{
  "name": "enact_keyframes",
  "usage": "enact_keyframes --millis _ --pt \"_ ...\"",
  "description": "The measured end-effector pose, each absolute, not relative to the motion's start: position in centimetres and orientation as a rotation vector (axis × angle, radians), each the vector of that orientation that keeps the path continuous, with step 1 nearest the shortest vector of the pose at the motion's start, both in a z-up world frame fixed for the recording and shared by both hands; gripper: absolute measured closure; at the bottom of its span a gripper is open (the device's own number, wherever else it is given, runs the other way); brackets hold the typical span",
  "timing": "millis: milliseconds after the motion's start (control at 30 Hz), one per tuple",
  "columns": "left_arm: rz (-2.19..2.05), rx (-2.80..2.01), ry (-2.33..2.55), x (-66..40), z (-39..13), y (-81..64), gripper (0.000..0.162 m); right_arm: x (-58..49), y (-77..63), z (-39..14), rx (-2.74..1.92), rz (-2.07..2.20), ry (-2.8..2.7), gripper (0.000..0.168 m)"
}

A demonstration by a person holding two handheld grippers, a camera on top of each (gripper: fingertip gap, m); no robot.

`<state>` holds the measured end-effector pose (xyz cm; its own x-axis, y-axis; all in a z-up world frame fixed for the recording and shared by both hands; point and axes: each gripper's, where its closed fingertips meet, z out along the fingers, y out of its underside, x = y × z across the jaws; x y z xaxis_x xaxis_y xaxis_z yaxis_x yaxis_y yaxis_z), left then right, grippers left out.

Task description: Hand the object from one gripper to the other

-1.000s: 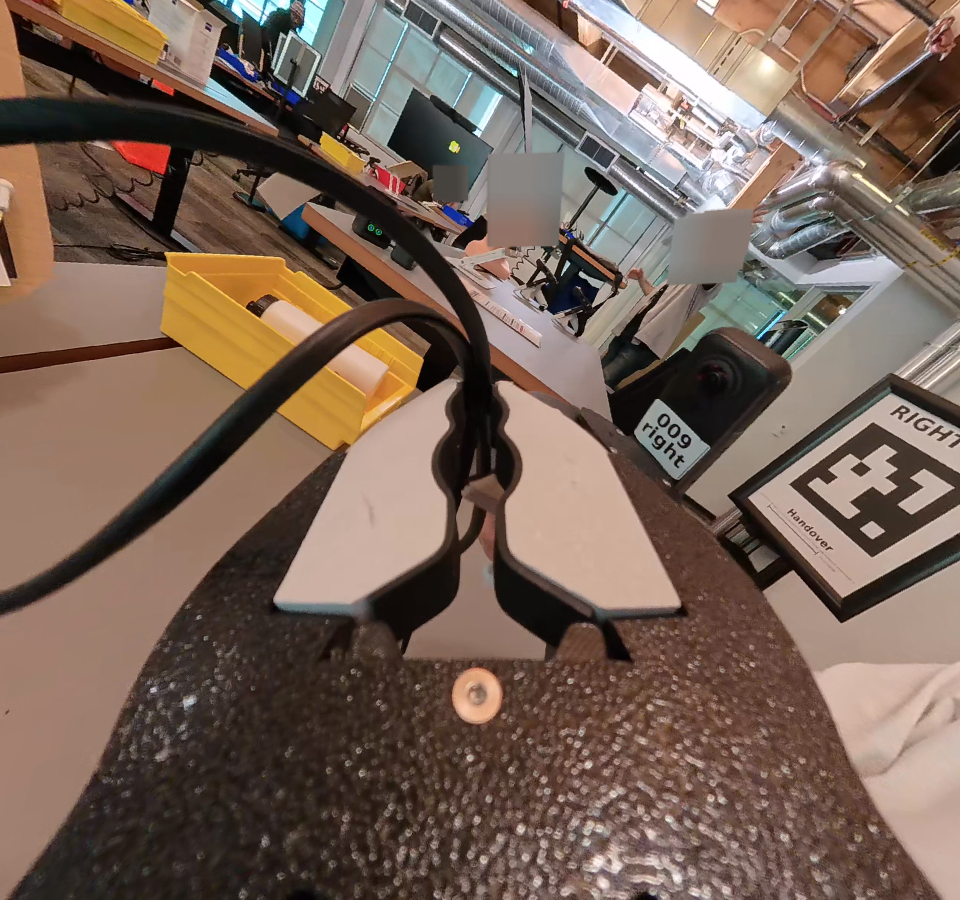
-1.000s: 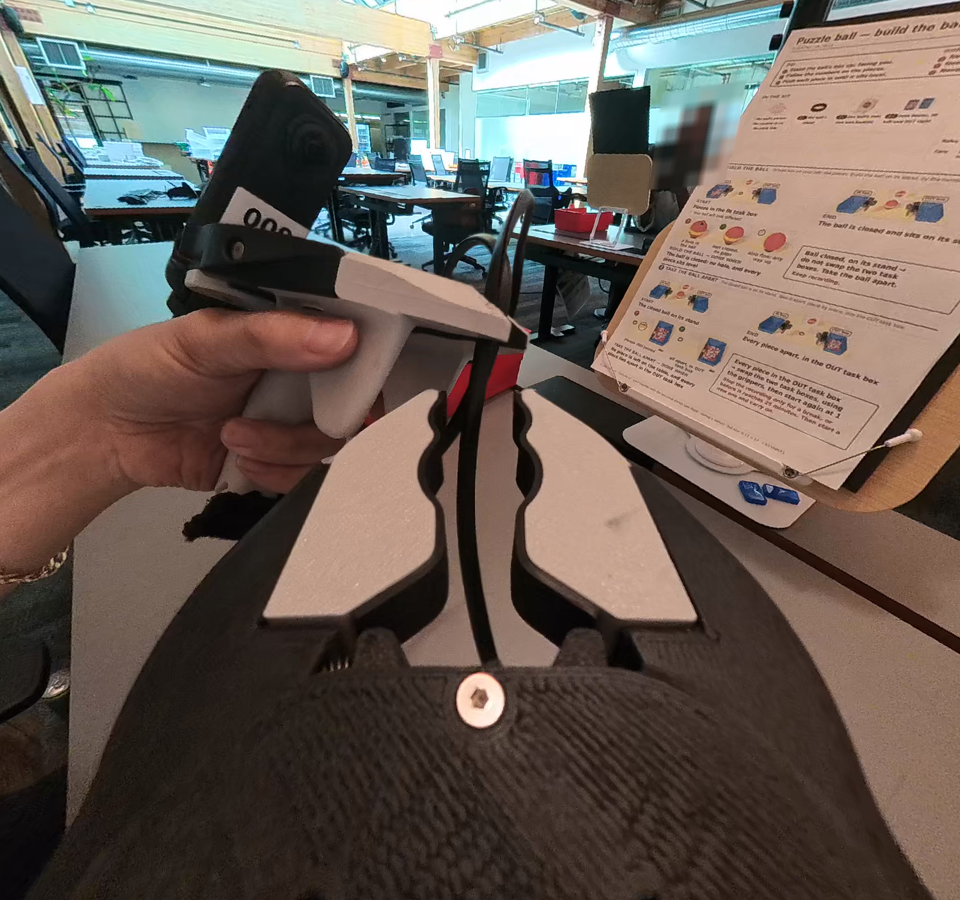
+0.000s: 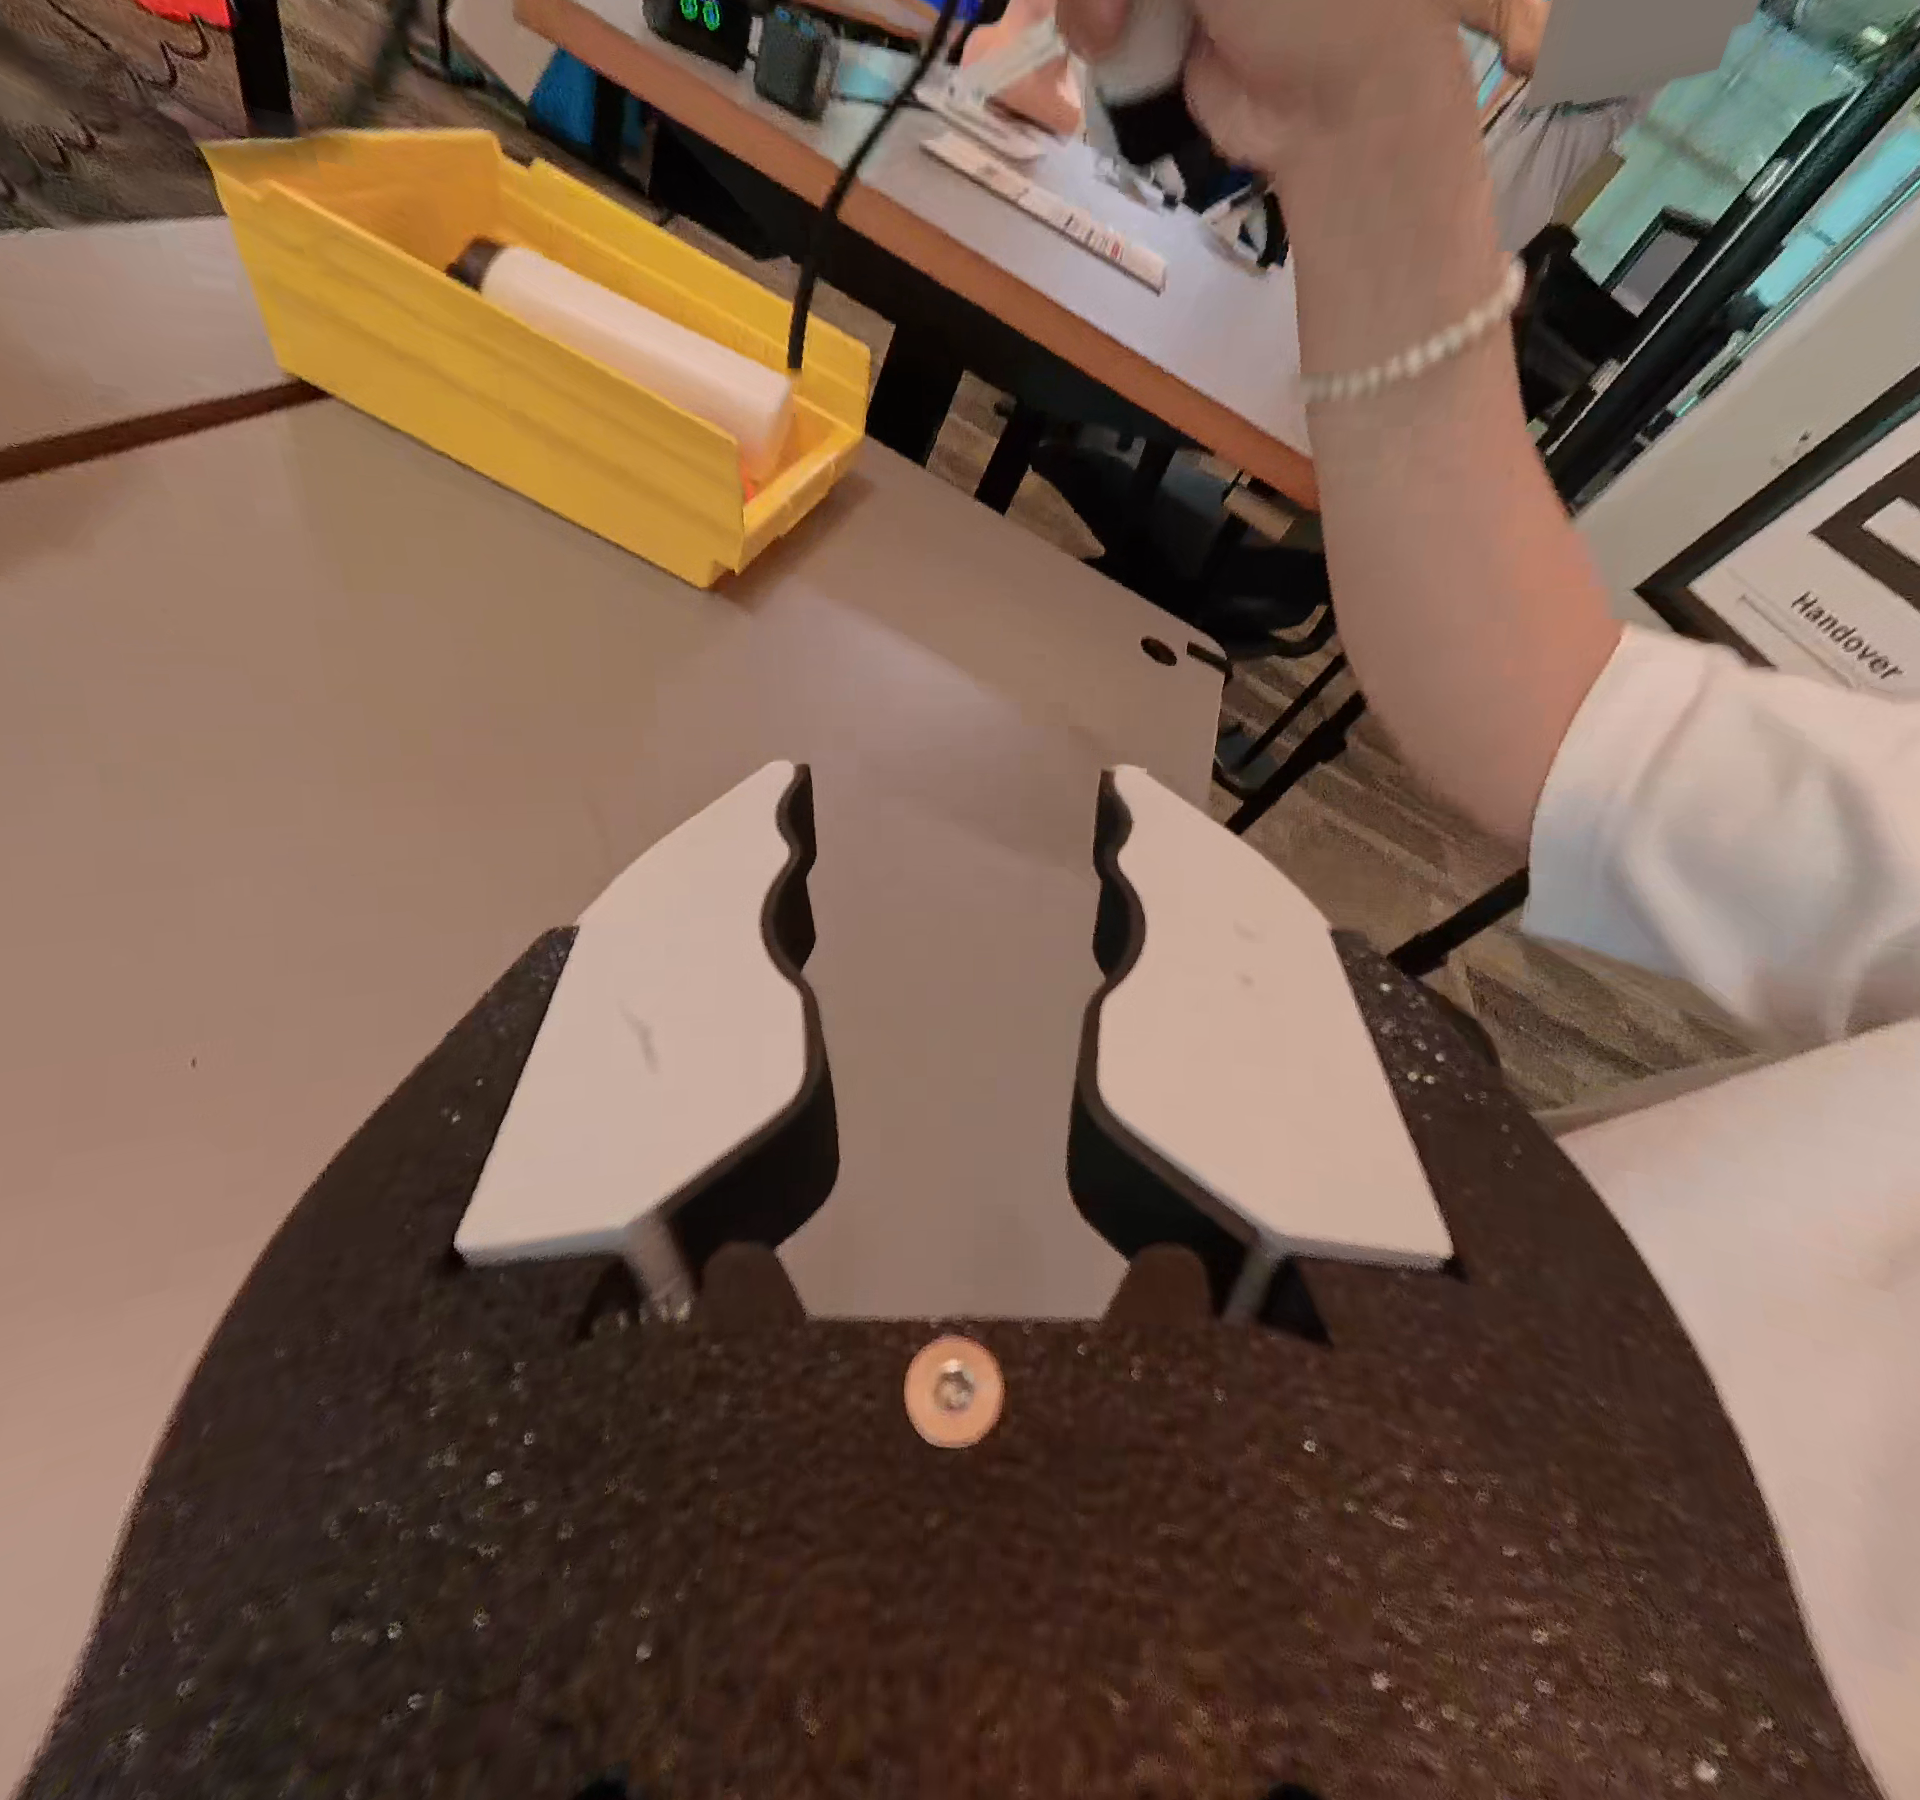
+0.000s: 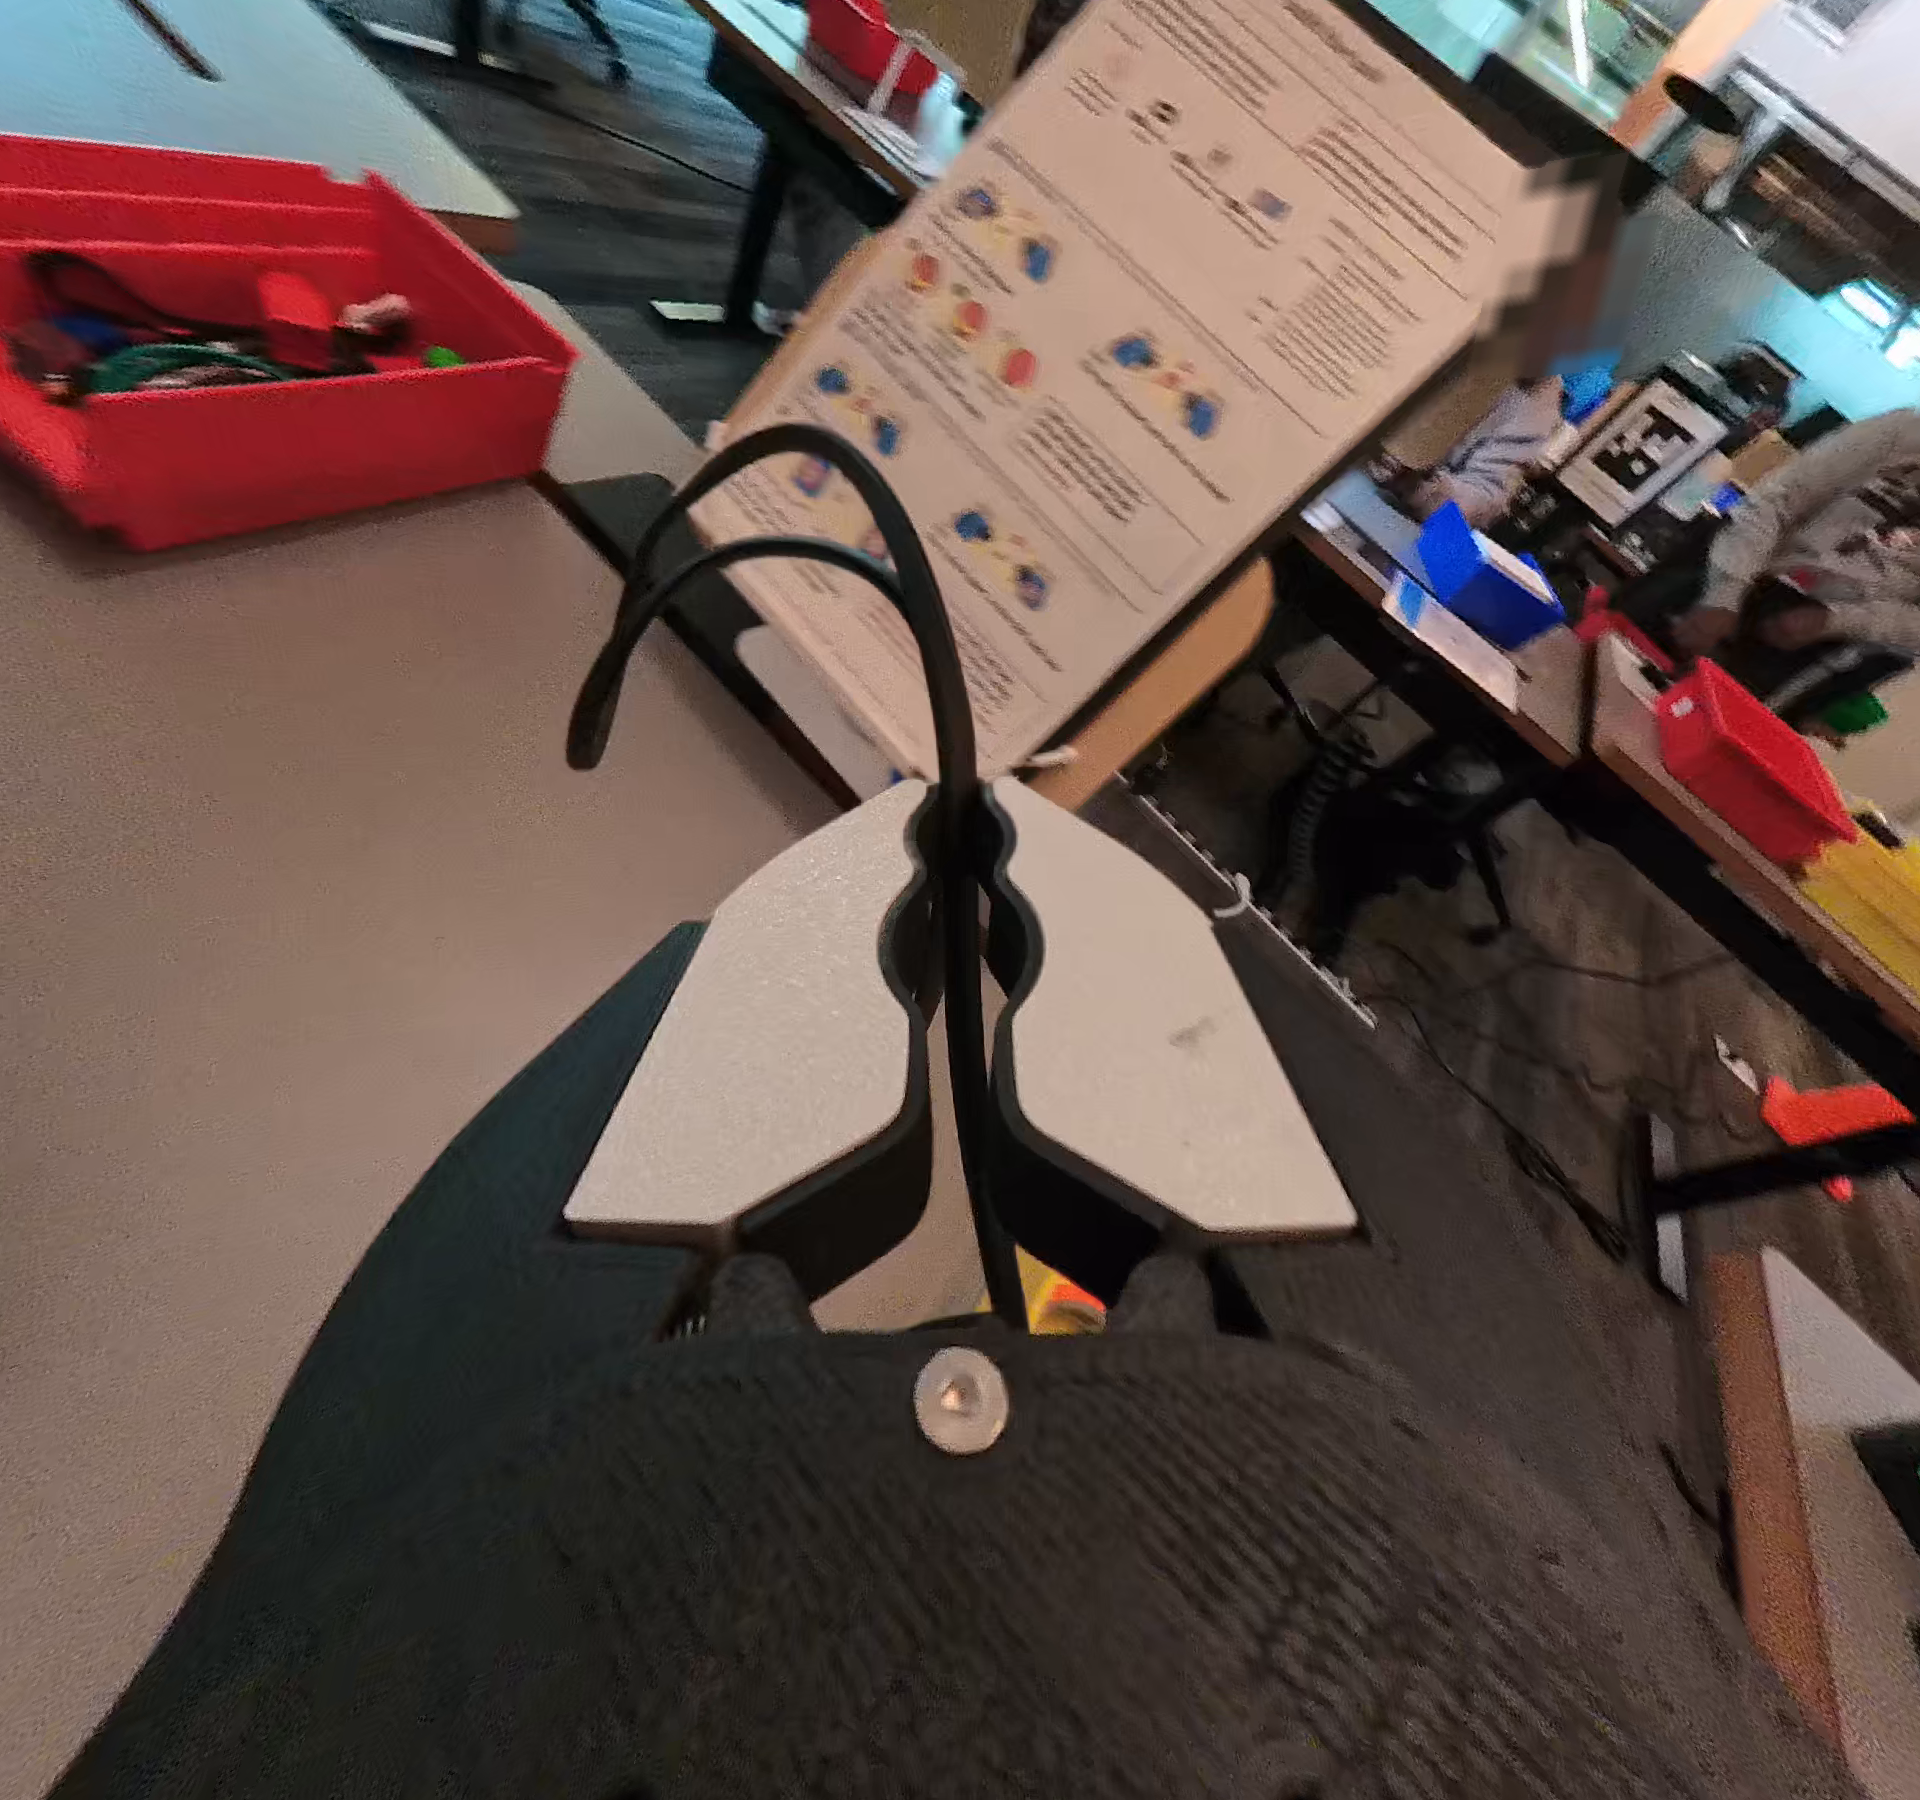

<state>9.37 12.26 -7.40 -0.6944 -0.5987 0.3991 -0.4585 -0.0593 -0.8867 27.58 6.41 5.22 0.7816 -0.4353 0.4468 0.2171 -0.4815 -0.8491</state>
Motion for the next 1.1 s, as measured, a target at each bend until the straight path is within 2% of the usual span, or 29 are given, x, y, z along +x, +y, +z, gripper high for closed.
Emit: enact_keyframes --millis 33,200,467,667,933,1000,1100 --pt "-1.86 -1.177 2.087 9.2 -8.0 12.2 0.111 29.3 5.4 5.5 -1.932 -0.792 0.211 0.163" --pt "-1.888 -1.226 2.099 8.5 -10.2 12.6 0.114 38.7 0.3 4.7 -1.892 -0.856 0.488 0.163" --pt "-1.968 -1.308 2.052 8.0 -12.0 13.9 0.124 48.3 -5.6 -3.0 -1.829 -0.757 0.979 0.163" --pt "-1.847 -1.289 2.101 7.7 -13.4 14.8 0.124 48.9 -6.1 -10.9 -1.957 -0.595 1.093 0.163" --pt "-1.721 -1.272 2.042 8.3 -13.5 17.2 0.124 48.4 -6.1 -17.2 -2.126 -0.552 1.141 0.163" --pt "-1.703 -1.297 1.999 8.2 -13.4 18.6 0.124 48.0 -5.9 -17.7 -2.161 -0.521 1.12 0.152" --pt "-1.627 -1.35 1.928 7.8 -13.5 22.2 0.124 47.5 -5.9 -16.8 -2.15 -0.52 1.116 0.122"
